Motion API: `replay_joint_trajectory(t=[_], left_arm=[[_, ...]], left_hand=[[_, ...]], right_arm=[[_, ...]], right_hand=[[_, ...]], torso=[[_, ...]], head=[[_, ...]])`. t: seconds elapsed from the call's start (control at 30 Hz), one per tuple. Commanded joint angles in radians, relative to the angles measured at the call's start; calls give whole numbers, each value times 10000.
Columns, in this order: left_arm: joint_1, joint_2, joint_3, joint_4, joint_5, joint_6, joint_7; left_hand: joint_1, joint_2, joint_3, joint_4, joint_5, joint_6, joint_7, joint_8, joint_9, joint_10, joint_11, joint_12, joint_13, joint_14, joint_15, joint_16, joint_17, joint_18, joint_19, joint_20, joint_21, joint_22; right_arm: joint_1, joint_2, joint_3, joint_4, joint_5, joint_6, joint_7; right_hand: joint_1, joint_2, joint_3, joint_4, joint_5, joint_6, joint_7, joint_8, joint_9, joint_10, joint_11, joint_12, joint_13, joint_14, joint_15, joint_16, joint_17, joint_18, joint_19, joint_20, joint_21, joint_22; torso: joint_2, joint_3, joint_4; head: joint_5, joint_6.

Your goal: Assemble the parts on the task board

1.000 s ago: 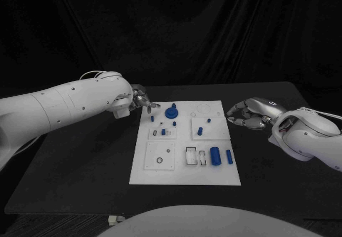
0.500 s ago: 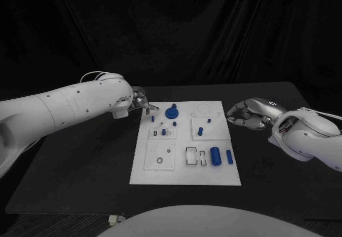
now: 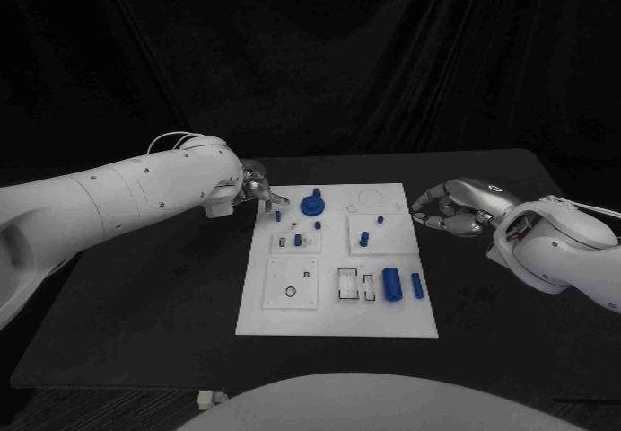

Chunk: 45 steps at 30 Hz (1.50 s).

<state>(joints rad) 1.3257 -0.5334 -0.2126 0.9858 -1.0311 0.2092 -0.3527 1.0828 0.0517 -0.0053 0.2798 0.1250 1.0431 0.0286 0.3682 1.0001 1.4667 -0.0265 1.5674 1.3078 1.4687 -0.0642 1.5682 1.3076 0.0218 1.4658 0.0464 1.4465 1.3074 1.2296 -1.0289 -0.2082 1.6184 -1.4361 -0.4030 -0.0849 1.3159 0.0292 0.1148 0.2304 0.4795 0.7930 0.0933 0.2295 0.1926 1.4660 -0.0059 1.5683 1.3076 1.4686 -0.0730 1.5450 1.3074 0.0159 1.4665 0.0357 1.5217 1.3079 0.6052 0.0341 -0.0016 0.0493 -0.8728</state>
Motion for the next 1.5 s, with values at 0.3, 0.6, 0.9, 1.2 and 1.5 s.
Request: replay_joint_trajectory(t=[0.3, 0.6, 0.9, 1.2, 1.5], left_arm=[[-110, 122, 10, -66, -62, 288, 147], [-188, 217, 10, -229, -62, 485, 12], [-261, 256, 10, -296, -61, 592, -46], [-326, 328, 10, -370, -60, 594, 19], [-353, 351, 11, -430, -61, 500, 111]], left_hand=[[-93, 85, -54, 33, -73, -108, 15, 26, 11, 1041, -55, 34, 2630, 1021, -62, 26, 2632, 157, 8, -28, -50, 2132], [-94, 119, -52, 35, -63, -127, 16, 11, 9, 1041, -53, 34, 2630, 1021, -60, 26, 2632, 162, -5, -27, -67, 2126], [-76, 138, -44, 23, -48, -139, 16, 4, 11, 1041, -52, 34, 2630, 1021, -59, 26, 2632, 166, -18, -26, -84, 2120], [-28, 170, -29, -7, -15, -167, 19, -6, 20, 1041, -49, 34, 2630, 1021, -55, 26, 2632, 167, -24, -23, -93, 2119], [22, 194, -21, -37, 66, -211, 30, -25, 31, 1041, -41, 34, 2630, 1021, -49, 26, 2632, 173, -42, -19, -117, 2112]], right_arm=[[-25, 10, 6, -4, -27, -83, -48], [-25, 5, 6, 2, -27, -72, -49], [-25, 1, 6, 10, -27, -65, -55], [-26, -2, 6, 20, -27, -60, -58], [-32, -3, 6, 20, -27, -57, -59]], right_hand=[[42, -31, 51, 3, 54, 20, 9, -32, -13, 1048, 21, 25, 2632, 902, 65, -26, 2091, -18, 779, 90, -5, 2442], [42, -31, 51, 3, 54, 20, 9, -32, -13, 1048, 21, 25, 2632, 902, 65, -26, 2091, -18, 779, 90, -5, 2442], [42, -31, 51, 3, 54, 20, 9, -32, -13, 1048, 21, 25, 2632, 902, 65, -26, 2091, -18, 779, 90, -5, 2442], [69, -55, 86, -21, 75, 31, 10, -33, -17, 1048, 19, 25, 2632, 903, 60, -26, 2092, -17, 778, 86, -7, 2442], [69, -55, 86, -21, 75, 31, 10, -33, -17, 1048, 19, 25, 2632, 903, 60, -26, 2092, -17, 778, 86, -7, 2442]], torso=[[-5, 3, -8], [-3, 5, -4], [0, 4, -8], [0, 4, -7], [-1, 0, -7]], head=[[5, 2], [-20, 2], [-13, 2], [-10, 2], [-18, 2]])
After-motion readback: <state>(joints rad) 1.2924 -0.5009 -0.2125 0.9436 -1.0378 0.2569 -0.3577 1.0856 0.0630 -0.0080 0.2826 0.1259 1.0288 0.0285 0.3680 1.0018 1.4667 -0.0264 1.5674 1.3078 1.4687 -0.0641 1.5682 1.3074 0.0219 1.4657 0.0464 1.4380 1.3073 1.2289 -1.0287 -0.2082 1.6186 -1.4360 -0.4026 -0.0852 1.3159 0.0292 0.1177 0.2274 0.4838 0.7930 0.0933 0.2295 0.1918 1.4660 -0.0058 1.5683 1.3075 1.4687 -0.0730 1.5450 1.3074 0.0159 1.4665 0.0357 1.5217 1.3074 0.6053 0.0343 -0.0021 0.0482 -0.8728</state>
